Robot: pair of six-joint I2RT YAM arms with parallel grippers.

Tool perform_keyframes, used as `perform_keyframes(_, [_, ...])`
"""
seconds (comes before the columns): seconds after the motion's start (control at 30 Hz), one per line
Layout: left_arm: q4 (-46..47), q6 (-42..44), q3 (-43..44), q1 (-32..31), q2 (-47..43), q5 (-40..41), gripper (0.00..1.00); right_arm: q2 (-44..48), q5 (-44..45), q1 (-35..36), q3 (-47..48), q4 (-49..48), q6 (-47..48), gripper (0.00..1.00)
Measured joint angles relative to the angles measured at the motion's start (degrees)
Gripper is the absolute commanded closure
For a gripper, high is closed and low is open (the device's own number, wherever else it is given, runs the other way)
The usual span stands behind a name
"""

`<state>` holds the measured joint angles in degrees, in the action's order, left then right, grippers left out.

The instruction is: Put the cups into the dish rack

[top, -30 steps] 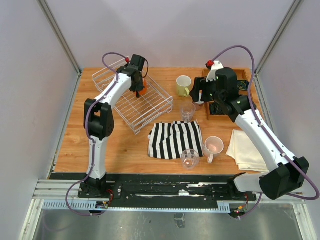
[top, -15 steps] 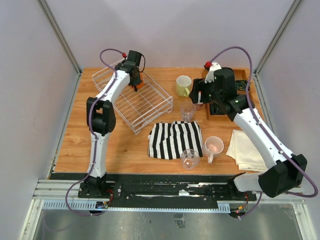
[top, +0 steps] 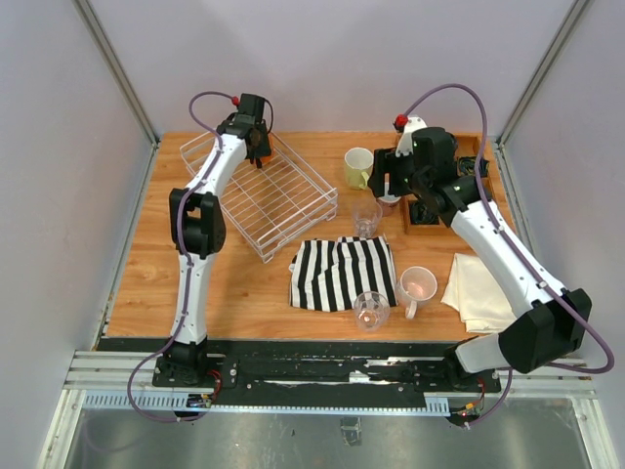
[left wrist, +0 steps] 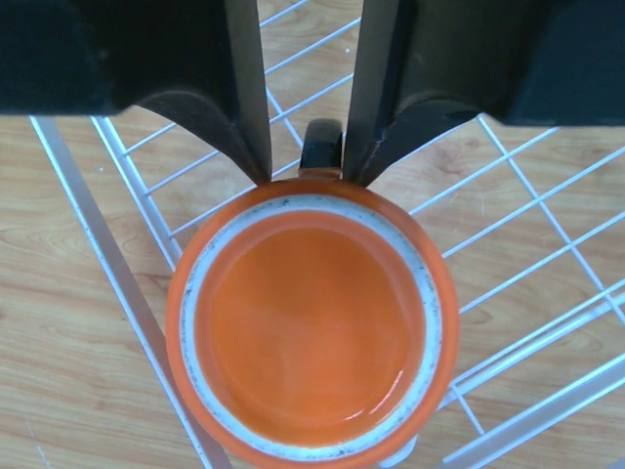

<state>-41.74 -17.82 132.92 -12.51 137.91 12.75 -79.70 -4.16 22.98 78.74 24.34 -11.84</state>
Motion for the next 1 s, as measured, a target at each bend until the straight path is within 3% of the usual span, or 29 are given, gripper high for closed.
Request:
perform_keyframes(0.43, [1.9, 1.0, 4.7, 0.1, 3.5, -1.1, 0.48, -3.8, 0.2, 0.0, 3.1, 1.2, 0.3, 0.30])
perform_keyframes(0.63, [3.0, 0.9, 5.0, 0.1, 3.6, -0.5, 0.36, -5.8, 0.2, 0.0, 5.2, 1.4, 0.7, 0.30])
perform_keyframes(1.0, [3.8, 0.8, -7.9, 0.1, -5.0, 0.6, 0.30, -21.0, 1.7, -2.6, 23.5, 6.0, -1.1, 0.30])
